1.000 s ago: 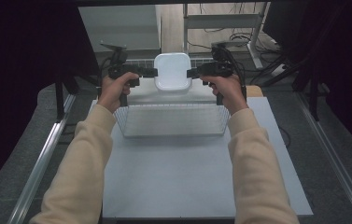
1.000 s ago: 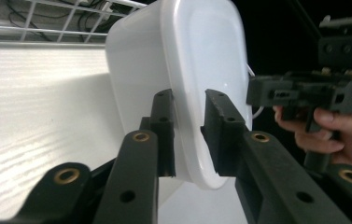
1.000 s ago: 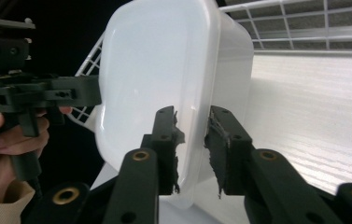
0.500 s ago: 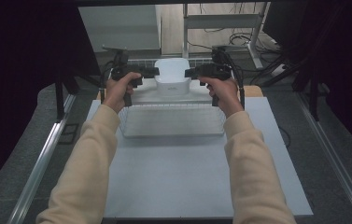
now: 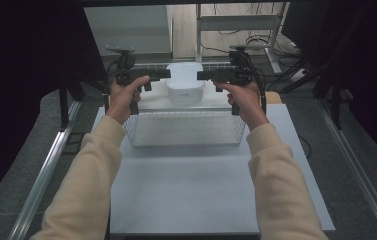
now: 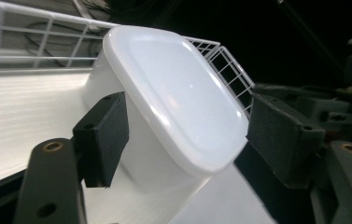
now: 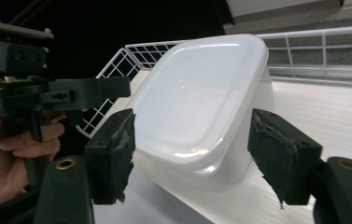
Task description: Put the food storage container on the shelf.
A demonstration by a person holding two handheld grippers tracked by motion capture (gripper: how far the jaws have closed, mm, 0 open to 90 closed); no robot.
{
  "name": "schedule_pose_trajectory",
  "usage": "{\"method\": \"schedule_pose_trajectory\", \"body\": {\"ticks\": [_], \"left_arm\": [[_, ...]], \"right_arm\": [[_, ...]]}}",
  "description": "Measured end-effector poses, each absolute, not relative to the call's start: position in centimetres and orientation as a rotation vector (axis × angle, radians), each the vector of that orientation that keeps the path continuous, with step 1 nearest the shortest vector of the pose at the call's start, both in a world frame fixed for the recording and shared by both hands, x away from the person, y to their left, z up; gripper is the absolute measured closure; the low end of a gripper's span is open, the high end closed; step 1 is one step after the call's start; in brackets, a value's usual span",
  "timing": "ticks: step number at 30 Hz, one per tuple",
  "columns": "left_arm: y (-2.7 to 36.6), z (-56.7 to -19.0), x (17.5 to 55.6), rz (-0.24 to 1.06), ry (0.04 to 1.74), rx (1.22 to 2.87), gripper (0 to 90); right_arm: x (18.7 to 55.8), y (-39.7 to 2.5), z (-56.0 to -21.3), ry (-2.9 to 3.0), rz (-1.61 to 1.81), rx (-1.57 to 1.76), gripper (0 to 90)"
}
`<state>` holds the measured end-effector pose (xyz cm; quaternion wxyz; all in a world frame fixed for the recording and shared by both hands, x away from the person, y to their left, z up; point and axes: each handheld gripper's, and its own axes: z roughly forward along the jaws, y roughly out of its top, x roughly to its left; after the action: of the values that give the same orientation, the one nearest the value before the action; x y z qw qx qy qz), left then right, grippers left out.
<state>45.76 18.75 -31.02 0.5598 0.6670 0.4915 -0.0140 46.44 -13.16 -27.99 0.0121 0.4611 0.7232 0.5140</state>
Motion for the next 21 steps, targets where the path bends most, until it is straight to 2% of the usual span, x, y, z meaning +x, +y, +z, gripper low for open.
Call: {"method": "schedule_pose_trajectory", "body": {"ticks": [6, 11, 21], "left_arm": [[19.7, -30.5, 42.1, 0.109, 1.137, 1.618, 29.3], [20.6, -31.2, 38.7, 0.194, 1.114, 1.687, 29.9], [21.9, -36.1, 30.0, 0.305, 1.058, 1.724, 30.2]], "right_arm": [[44.2, -13.8, -27.7, 2.261, 1.578, 1.299, 27.2], [41.4, -14.9, -28.7, 2.281, 1.567, 1.179, 25.9], [33.6, -17.8, -32.4, 2.252, 1.5, 0.97, 24.1]]}}
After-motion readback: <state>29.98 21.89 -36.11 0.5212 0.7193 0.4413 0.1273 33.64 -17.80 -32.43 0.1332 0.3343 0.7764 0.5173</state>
